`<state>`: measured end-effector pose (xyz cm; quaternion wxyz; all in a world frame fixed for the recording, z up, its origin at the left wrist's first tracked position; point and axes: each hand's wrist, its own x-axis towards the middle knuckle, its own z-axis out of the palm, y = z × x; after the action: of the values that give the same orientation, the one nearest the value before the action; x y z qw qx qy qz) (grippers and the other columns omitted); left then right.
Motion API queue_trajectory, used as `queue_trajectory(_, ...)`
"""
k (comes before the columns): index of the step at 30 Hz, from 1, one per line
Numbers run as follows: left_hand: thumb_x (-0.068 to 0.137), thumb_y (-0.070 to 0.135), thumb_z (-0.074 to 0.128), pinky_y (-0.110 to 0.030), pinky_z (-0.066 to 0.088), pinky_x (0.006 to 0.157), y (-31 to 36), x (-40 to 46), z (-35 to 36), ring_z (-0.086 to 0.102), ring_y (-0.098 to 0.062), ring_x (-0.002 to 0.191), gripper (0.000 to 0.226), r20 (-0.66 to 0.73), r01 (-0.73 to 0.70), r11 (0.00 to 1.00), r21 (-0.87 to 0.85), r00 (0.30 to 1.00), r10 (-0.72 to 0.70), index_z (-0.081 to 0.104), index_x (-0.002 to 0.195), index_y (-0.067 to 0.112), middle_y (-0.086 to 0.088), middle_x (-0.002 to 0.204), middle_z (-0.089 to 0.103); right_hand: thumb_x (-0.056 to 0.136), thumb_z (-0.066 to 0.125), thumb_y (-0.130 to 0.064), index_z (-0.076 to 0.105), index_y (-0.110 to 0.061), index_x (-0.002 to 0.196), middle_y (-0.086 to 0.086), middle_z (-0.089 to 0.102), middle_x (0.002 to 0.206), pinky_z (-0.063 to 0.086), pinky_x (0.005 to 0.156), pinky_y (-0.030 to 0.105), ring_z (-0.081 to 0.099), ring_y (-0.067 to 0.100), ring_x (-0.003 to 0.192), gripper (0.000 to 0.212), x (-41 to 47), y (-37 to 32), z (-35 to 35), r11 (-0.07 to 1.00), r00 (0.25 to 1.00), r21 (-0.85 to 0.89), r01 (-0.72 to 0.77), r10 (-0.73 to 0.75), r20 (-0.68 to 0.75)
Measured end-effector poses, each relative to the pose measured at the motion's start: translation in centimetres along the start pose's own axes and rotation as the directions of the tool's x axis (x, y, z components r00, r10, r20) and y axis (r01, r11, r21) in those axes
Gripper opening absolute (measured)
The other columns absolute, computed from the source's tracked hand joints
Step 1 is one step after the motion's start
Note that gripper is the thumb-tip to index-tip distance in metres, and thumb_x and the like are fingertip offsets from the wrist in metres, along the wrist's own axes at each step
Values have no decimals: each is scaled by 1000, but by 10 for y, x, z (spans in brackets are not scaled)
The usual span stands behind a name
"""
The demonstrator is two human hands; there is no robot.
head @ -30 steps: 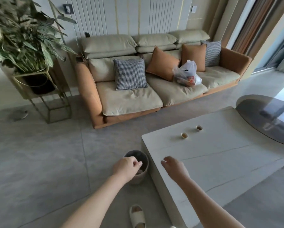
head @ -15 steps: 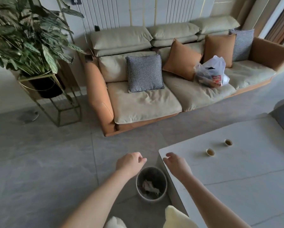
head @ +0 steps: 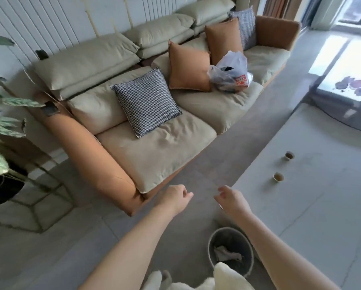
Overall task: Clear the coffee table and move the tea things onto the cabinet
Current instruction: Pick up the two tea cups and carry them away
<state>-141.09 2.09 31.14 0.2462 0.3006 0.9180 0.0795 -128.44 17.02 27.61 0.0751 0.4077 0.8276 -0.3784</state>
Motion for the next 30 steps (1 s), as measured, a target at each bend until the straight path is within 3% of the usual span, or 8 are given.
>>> queue_trajectory(6, 90, 55, 42, -30, 43, 85, -11, 58, -21, 59, -23, 109, 38, 151, -153, 982, 108, 979, 135, 62, 103, 26, -1, 115, 66, 88, 55, -41, 58, -20, 119, 1, 66, 112, 50, 91, 35, 61, 22, 102, 37, 15, -29, 5, 985, 981, 87, -149, 159, -112)
queue_trajectory(14, 90, 55, 41, -31, 43, 86, 37, 154, -32, 59, -23, 112, 40, 287, -345, 916, 203, 916, 281, 62, 107, 26, -1, 119, 65, 93, 51, -32, 61, -11, 115, 10, 66, 112, 48, 87, 32, 61, 25, 101, 31, 75, -4, -16, 923, 909, 258, -285, 346, -232)
queue_trajectory(23, 90, 54, 41, -32, 41, 83, 128, 260, -65, 59, -22, 111, 38, 300, -453, 859, 237, 875, 379, 61, 107, 27, 0, 117, 65, 91, 53, -33, 62, -12, 113, 8, 65, 113, 47, 84, 31, 60, 22, 102, 32, 152, 20, -93, 837, 832, 410, -362, 489, -263)
queue_trajectory(30, 91, 54, 42, -32, 45, 83, 241, 329, -50, 60, -21, 106, 37, 428, -633, 742, 221, 746, 510, 61, 104, 26, 0, 113, 66, 90, 52, -39, 59, -19, 118, 3, 64, 117, 46, 85, 31, 59, 22, 108, 36, 177, 61, -139, 740, 691, 483, -467, 647, -324)
